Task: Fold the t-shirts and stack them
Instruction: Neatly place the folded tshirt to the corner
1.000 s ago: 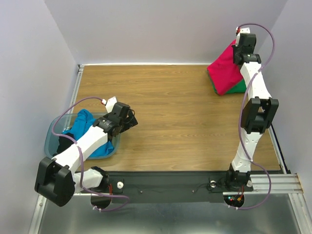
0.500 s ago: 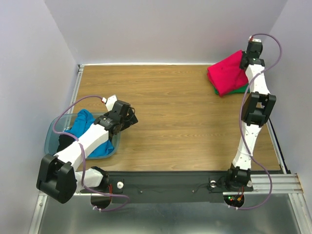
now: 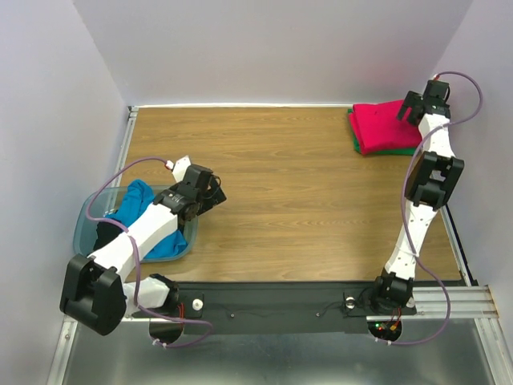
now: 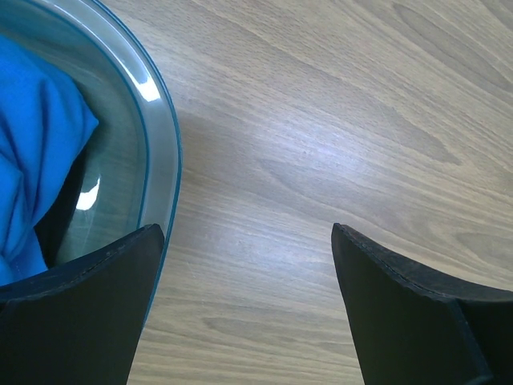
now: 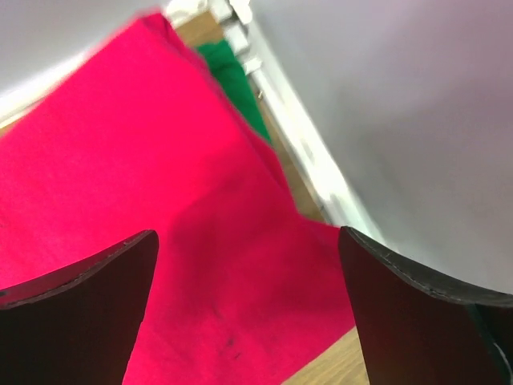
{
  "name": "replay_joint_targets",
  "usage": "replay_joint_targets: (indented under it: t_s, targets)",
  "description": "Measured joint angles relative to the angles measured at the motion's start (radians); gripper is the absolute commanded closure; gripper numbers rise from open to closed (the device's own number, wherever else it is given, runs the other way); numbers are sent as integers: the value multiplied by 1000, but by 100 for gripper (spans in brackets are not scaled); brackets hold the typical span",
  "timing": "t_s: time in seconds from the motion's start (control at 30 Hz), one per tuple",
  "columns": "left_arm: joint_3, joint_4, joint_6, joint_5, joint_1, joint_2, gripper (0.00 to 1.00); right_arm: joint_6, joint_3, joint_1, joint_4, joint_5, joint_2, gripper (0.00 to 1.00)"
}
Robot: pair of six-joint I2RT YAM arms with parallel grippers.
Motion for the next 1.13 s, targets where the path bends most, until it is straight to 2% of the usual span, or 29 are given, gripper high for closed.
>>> replay_joint_targets:
  t_s: [0.17,0.3,0.47,0.67,0.83,0.97,1.13]
  targets:
    - [-1,-32,-8,21,0,-32,2,24,-90,3,-5,-71,-58,0]
    - [-1,-39,-8,31,0,-68,2,70,-200,11,-14,-172,-195,0]
    - [-1,-39,-5,40,1,-92,2,127,-487,55,8,-226,-512,0]
    - [0,-29,10,53,1,-93,2,250,-984,192,58,-177,-973,0]
    - [0,3,23,69,1,-104,2,354,-1415,189,23,-139,-1336,0]
    - [0,25,29,71,2,-125,2,373,-1605,178,-3,-158,-1578,0]
    - [0,32,28,65,2,-156,1,382,-1689,180,3,-140,-1715,0]
